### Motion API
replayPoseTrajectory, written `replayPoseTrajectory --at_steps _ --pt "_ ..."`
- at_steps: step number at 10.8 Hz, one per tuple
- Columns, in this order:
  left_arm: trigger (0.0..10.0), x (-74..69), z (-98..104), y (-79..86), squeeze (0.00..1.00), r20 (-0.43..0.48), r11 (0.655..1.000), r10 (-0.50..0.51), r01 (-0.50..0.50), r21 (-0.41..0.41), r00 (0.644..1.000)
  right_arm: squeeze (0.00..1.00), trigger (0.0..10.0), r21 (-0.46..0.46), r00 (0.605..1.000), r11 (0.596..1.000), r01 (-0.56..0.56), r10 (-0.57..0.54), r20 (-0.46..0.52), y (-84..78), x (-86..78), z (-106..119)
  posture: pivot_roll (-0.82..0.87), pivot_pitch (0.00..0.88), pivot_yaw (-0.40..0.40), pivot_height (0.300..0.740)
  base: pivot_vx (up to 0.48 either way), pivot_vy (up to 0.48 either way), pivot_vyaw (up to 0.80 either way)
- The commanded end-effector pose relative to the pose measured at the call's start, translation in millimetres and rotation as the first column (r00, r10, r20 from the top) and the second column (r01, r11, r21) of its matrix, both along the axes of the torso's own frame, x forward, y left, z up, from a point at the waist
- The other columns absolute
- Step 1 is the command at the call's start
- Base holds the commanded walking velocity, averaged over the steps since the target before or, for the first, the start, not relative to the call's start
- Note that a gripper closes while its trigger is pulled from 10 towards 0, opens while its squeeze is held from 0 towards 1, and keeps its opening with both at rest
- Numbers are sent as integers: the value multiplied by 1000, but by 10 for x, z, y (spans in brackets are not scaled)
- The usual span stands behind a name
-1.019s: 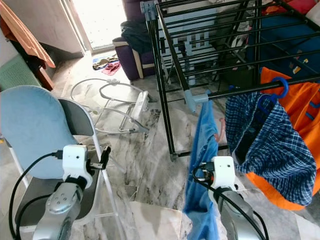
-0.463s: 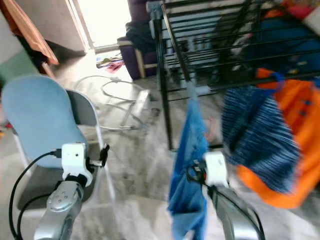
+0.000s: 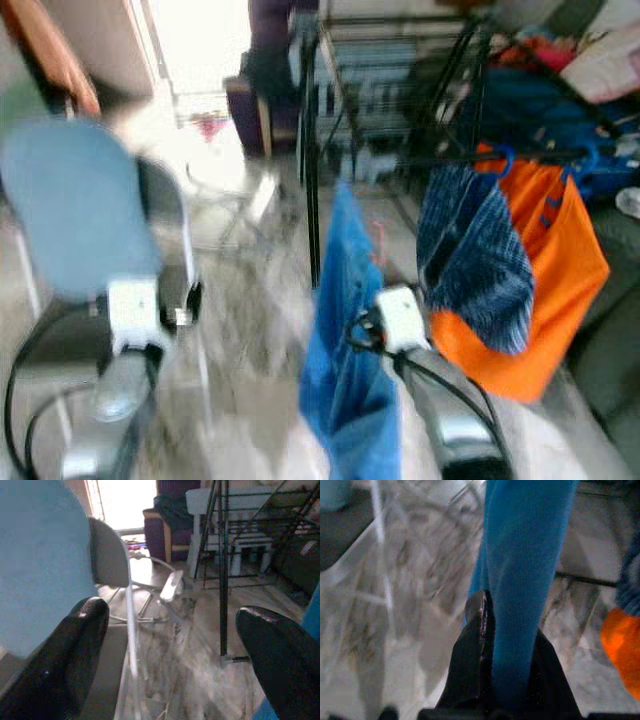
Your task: Hang hanger
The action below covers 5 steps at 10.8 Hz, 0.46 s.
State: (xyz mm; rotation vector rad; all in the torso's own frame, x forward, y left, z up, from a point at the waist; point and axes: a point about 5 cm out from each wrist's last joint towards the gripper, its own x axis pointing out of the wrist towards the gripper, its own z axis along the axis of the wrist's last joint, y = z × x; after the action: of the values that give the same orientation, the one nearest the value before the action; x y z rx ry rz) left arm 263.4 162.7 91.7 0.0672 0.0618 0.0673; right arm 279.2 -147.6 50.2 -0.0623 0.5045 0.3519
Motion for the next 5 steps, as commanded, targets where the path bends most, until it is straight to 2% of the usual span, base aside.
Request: replayPoseTrajectory --at_steps 1,2,3,5 --pt "10000 -37 -3 65 0 -2 999 32 -32 14 999 0 10000 -5 997 999 -40 40 62 131 71 77 -2 0 -10 740 -262 0 0" --pt "10000 -78 -32 93 0 -18 999 38 -37 21 999 0 10000 -10 997 1000 -30 30 74 170 81 54 6 0 6 740 -262 0 0" --pt "10000 -141 -66 148 0 -32 998 54 -54 12 998 0 10000 14 994 1000 -23 21 112 206 111 78 1 0 46 740 0 0 0" --pt "10000 -127 -64 164 0 -20 999 24 -23 33 1000 0 10000 -22 991 1000 6 -3 131 144 134 99 -17 0 75 740 0 0 0"
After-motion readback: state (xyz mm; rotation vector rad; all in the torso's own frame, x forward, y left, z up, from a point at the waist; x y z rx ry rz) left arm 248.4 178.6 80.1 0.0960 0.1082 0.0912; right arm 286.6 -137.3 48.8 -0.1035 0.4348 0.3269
